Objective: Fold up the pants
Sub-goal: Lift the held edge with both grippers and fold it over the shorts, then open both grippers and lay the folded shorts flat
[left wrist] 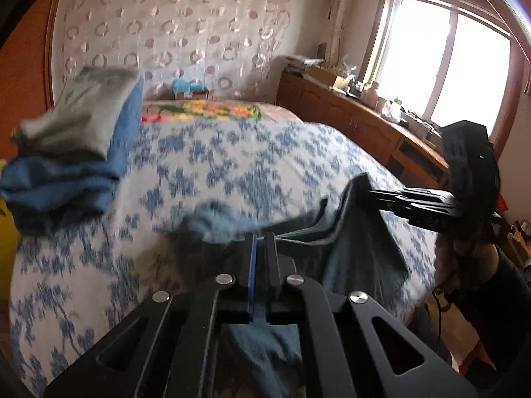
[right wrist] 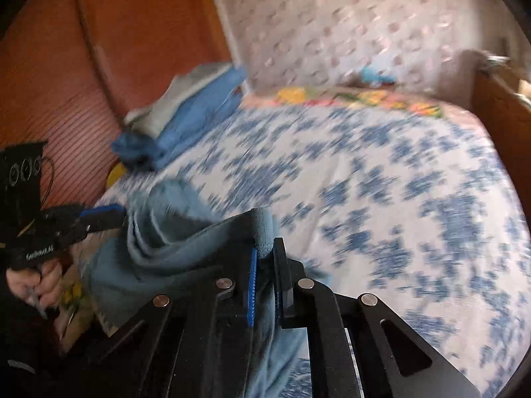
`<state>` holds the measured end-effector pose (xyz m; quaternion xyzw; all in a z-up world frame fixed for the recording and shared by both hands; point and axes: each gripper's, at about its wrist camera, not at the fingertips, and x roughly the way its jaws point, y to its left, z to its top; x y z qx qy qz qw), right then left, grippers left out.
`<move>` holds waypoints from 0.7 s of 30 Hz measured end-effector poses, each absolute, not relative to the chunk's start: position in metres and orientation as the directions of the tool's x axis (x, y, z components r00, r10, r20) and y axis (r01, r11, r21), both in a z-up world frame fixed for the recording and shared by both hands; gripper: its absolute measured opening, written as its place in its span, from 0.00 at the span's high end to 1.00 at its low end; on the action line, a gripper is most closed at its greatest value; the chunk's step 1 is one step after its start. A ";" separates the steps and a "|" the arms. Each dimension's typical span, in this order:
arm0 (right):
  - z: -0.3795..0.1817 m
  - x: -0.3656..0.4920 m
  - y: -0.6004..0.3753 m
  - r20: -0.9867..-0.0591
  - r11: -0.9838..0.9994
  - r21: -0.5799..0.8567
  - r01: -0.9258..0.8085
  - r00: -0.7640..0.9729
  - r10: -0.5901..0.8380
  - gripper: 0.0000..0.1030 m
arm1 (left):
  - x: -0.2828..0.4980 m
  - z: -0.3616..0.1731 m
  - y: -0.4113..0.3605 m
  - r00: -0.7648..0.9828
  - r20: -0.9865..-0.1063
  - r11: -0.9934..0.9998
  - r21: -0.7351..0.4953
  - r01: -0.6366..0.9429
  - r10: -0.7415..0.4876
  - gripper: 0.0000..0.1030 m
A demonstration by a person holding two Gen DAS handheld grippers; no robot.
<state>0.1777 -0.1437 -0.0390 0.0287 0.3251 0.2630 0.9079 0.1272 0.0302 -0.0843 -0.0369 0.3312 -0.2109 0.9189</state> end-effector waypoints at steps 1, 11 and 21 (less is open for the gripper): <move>-0.036 0.176 -0.146 -0.570 0.869 0.219 -0.443 0.665 0.483 0.92 | 0.131 -0.079 0.030 0.710 -0.583 0.917 -0.199 0.345 -0.394 0.96; -0.054 0.197 -0.120 -0.673 0.904 0.103 -0.414 0.640 0.370 0.80 | 0.131 -0.079 0.050 0.719 -0.604 0.939 -0.215 0.269 -0.344 0.69; -0.046 0.160 -0.147 -0.655 0.903 0.164 -0.397 0.641 0.401 0.69 | 0.105 -0.102 0.049 0.692 -0.642 0.943 -0.203 0.263 -0.330 0.56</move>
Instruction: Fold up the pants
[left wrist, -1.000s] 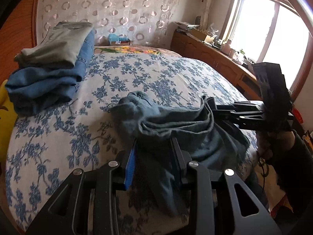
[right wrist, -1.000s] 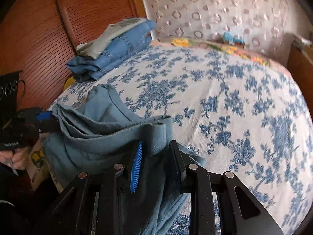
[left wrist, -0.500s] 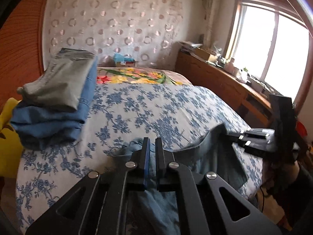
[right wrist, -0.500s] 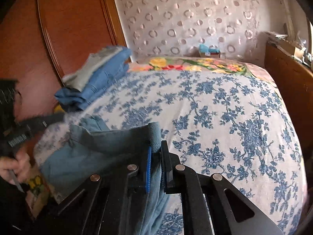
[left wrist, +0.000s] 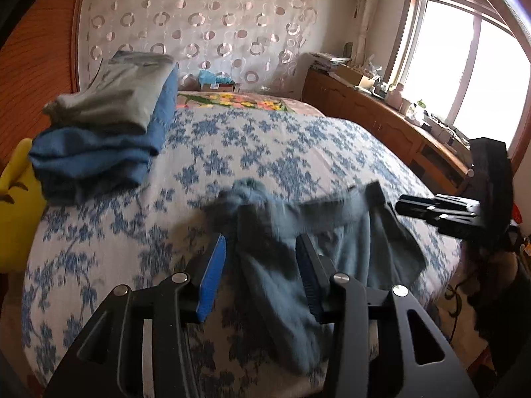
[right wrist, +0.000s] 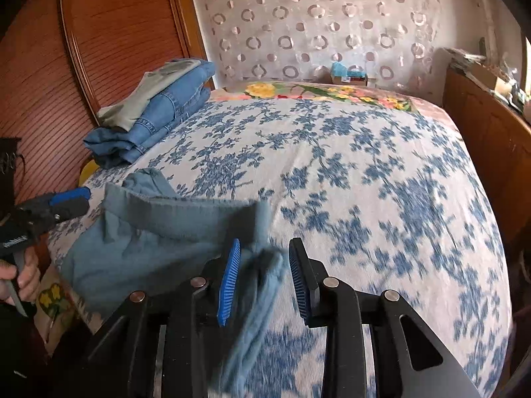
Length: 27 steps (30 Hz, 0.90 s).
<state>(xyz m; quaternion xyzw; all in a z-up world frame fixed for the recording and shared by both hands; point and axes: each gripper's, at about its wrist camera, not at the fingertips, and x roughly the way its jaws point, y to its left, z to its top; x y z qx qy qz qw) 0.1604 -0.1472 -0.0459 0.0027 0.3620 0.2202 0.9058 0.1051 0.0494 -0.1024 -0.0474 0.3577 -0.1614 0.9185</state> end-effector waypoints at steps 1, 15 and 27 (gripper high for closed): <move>-0.046 0.153 -0.150 -0.653 0.902 0.168 -0.398 0.640 0.404 0.69 | 0.100 -0.105 0.050 0.688 -0.646 0.943 -0.203 0.264 -0.331 0.56; -0.054 0.080 -0.162 -0.680 0.890 0.153 -0.430 0.607 0.410 0.69 | 0.048 -0.120 0.045 0.647 -0.665 0.924 -0.212 0.317 -0.374 0.60; -0.060 0.081 -0.155 -0.676 0.884 0.130 -0.450 0.612 0.411 0.78 | 0.051 -0.131 0.038 0.607 -0.687 0.913 -0.240 0.330 -0.400 0.88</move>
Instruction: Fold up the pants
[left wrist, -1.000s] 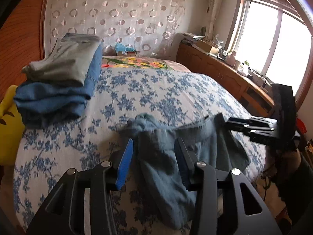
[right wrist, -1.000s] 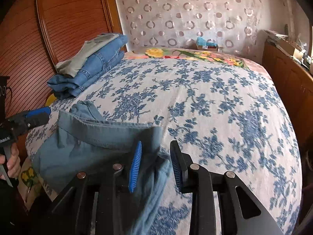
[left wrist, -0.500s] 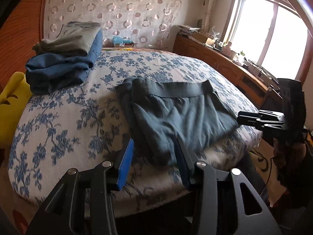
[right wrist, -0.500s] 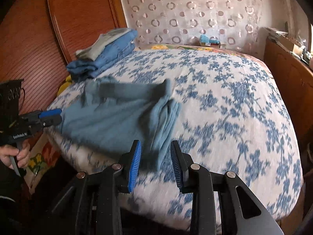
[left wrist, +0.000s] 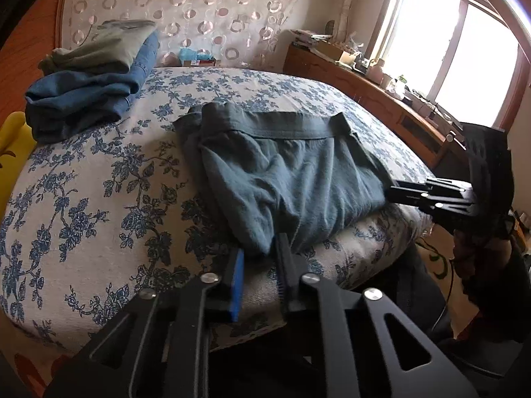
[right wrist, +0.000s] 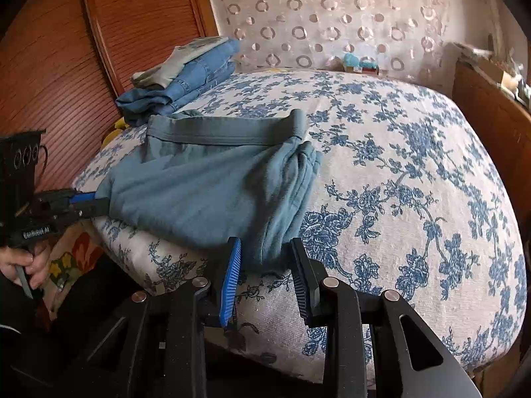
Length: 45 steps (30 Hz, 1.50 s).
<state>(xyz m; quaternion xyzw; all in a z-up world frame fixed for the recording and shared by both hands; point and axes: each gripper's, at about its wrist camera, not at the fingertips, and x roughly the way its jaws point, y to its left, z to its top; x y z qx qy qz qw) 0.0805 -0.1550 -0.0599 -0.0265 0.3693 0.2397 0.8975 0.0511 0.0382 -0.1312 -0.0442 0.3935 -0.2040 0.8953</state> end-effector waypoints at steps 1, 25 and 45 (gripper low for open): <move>-0.061 0.080 -0.154 -0.674 0.885 0.126 -0.449 0.615 0.408 0.78 | 0.050 -0.129 0.038 0.613 -0.682 0.914 -0.237 0.331 -0.399 0.90; -0.062 0.072 -0.158 -0.661 0.892 0.135 -0.432 0.631 0.406 0.88 | 0.039 -0.122 0.038 0.633 -0.720 0.947 -0.112 0.301 -0.287 0.67; -0.033 0.055 -0.163 -0.609 0.909 0.105 -0.403 0.697 0.379 0.52 | 0.059 -0.095 0.051 0.719 -0.650 0.967 -0.110 0.230 -0.245 0.21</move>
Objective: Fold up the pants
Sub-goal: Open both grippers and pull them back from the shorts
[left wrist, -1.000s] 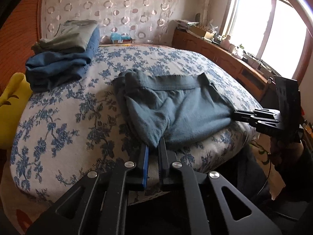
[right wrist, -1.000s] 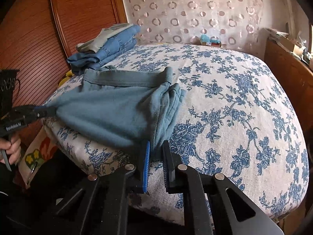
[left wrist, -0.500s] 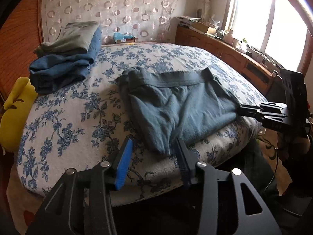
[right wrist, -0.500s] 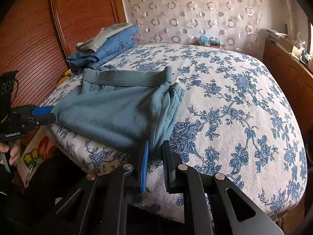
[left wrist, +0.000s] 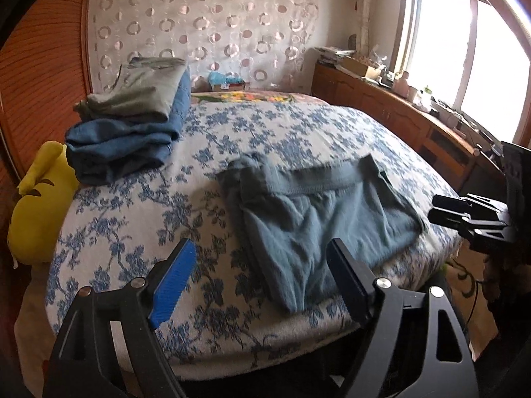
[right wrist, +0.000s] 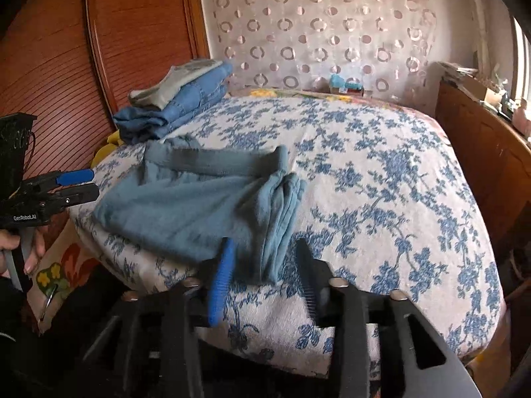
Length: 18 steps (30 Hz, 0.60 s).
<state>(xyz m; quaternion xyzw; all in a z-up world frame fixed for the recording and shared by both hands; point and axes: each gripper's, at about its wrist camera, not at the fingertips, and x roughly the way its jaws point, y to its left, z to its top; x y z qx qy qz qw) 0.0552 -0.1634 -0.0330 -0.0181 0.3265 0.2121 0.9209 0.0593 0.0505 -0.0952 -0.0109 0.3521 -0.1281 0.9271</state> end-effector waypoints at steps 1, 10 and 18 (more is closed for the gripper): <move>-0.031 0.055 -0.164 -0.601 0.909 0.109 -0.402 0.702 0.382 0.50 | 0.061 -0.094 0.050 0.720 -0.649 0.967 -0.111 0.230 -0.246 0.21; -0.028 0.072 -0.160 -0.604 0.914 0.100 -0.393 0.706 0.369 0.46 | 0.086 -0.094 0.039 0.702 -0.656 0.958 -0.129 0.257 -0.277 0.21; -0.038 0.105 -0.148 -0.647 0.913 0.099 -0.397 0.671 0.362 0.46 | 0.114 -0.099 0.034 0.680 -0.675 0.955 -0.143 0.260 -0.287 0.21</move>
